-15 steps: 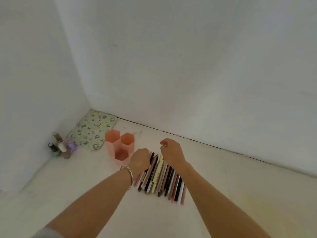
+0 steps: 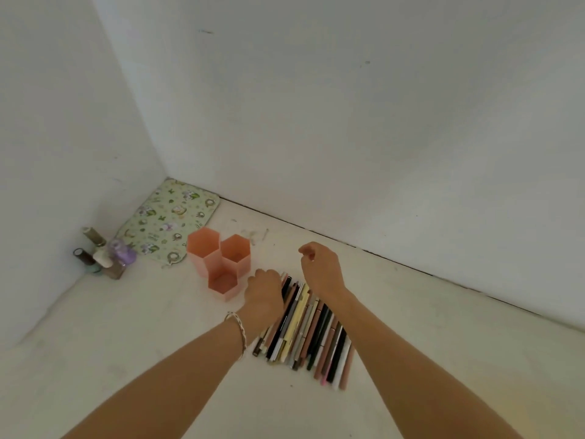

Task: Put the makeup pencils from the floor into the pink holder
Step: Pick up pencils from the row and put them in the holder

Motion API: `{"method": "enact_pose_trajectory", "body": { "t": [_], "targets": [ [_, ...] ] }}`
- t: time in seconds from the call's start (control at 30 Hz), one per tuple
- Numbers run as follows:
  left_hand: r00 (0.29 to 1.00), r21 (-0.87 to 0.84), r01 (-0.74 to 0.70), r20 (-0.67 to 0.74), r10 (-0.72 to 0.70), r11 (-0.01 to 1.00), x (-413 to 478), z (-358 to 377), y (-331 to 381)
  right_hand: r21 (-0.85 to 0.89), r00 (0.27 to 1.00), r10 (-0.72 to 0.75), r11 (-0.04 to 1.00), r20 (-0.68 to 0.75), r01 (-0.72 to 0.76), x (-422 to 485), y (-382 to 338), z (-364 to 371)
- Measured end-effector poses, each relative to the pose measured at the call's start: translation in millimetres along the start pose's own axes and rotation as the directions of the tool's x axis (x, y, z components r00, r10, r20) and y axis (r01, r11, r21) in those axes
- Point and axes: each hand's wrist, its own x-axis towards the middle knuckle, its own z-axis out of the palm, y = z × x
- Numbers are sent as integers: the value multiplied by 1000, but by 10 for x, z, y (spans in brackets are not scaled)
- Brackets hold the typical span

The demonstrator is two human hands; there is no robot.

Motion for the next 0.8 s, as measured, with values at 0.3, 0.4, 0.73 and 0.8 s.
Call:
{"method": "enact_pose_trajectory", "body": {
  "t": [0.3,0.4,0.73,0.8],
  "targets": [
    [968,-721,-196,-251,13,665,109,-1145,-322,-378,959,233,912,159,-159,138,-214,270],
    [963,-818,-217,-267,-18,533,100,-1276,-446,-588,969,212,803,127,-99,124,-223,479],
    [894,-841,-394,-444,-55,371,-19,-1497,-639,-176,956,292,942,15,-285,196,-333,470],
    [820,-792,-480,-558,-127,377,3,-1599,-802,116,950,309,946,-50,-302,274,-444,232]
  ]
}}
